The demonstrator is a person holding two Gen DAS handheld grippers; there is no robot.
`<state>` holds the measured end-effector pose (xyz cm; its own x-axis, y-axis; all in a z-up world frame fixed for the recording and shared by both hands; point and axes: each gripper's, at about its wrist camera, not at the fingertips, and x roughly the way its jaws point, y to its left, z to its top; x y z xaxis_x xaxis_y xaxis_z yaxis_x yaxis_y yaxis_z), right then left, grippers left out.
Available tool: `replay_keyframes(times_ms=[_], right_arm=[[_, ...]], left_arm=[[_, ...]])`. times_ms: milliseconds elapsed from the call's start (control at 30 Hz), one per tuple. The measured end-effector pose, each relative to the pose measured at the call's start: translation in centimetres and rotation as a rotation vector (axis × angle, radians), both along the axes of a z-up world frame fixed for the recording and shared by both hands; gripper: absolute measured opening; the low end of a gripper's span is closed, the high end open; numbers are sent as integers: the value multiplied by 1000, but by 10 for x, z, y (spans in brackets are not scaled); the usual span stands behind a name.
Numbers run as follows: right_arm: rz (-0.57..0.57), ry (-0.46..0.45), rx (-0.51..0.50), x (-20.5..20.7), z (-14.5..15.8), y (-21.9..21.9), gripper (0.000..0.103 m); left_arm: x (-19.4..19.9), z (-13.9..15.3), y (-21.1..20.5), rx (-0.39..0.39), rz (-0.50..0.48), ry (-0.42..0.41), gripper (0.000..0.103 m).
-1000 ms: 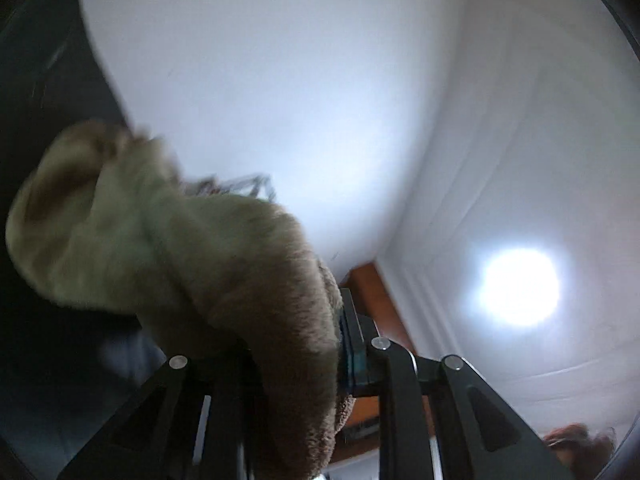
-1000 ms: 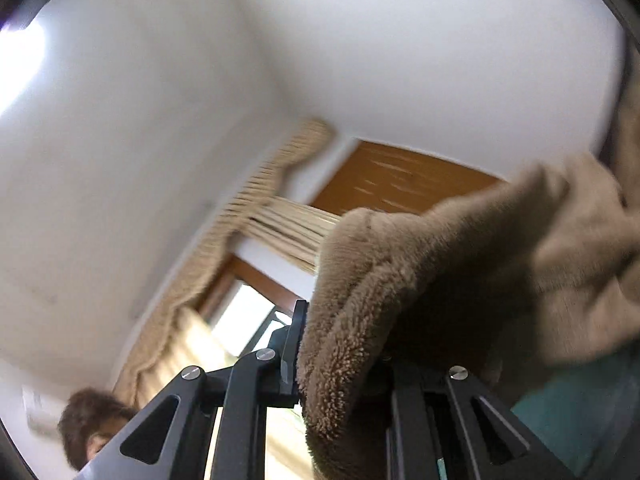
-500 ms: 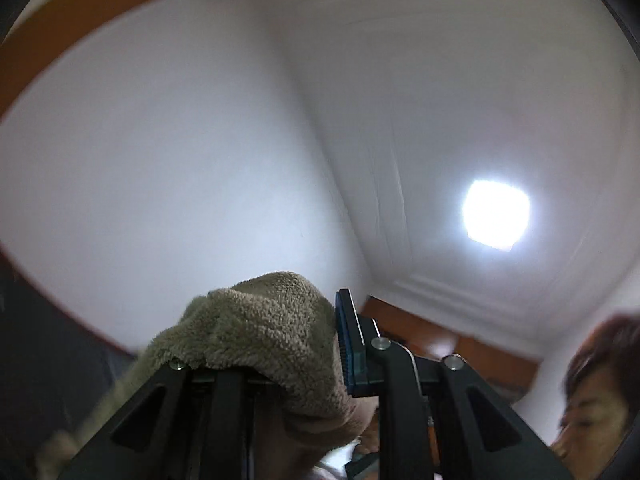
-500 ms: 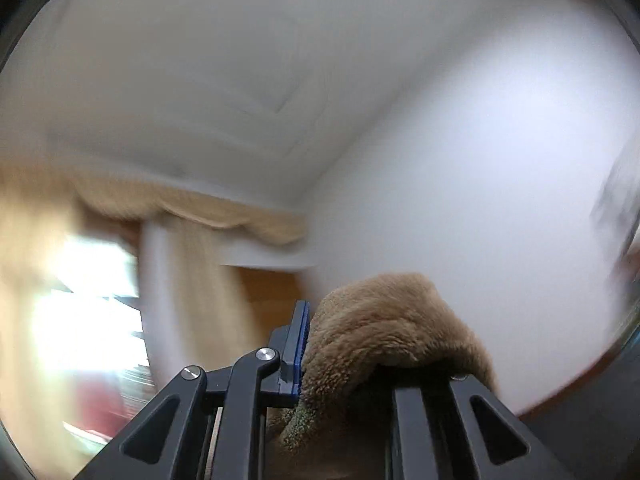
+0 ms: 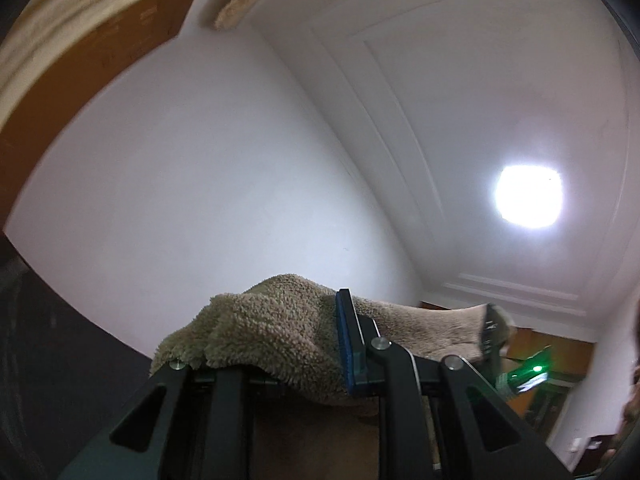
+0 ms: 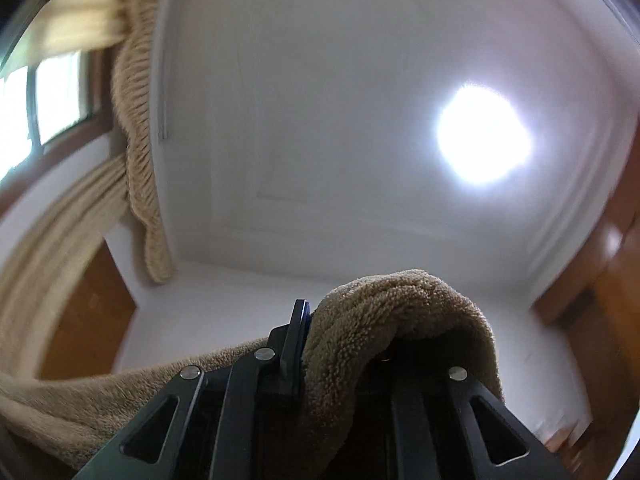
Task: Fold clothes
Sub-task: 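Lift the sweatshirt high with both grippers to shake it out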
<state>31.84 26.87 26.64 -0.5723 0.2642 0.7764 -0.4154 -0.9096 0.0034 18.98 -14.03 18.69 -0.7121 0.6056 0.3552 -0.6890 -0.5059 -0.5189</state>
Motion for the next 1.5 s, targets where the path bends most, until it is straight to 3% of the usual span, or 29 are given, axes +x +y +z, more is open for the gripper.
replay_keyframes(times_ms=[200, 300, 400, 533, 833, 1033, 1233, 1333, 1500], right_arm=[[-82, 98, 38, 7, 9, -36, 17], [-72, 126, 31, 22, 13, -34, 17], [-75, 135, 36, 34, 9, -39, 17], [-82, 145, 50, 48, 0, -39, 17], [-45, 135, 58, 93, -12, -39, 17], [-118, 171, 67, 108, -27, -46, 17], [-111, 96, 59, 112, -31, -37, 17], [-122, 33, 34, 91, -38, -30, 17], [-143, -137, -22, 18, -61, -11, 17]], left_arm=[[72, 50, -12, -26, 159, 256, 22], [82, 72, 3, -21, 219, 329, 22], [86, 83, 16, -14, 286, 354, 22], [90, 74, -6, -9, 301, 348, 22], [125, 93, 53, -53, 316, 390, 22], [123, 89, 60, -86, 299, 380, 22], [102, 82, 65, -110, 272, 350, 22], [77, 73, 74, -152, 278, 295, 22], [-1, 52, 95, -243, 249, 114, 22]])
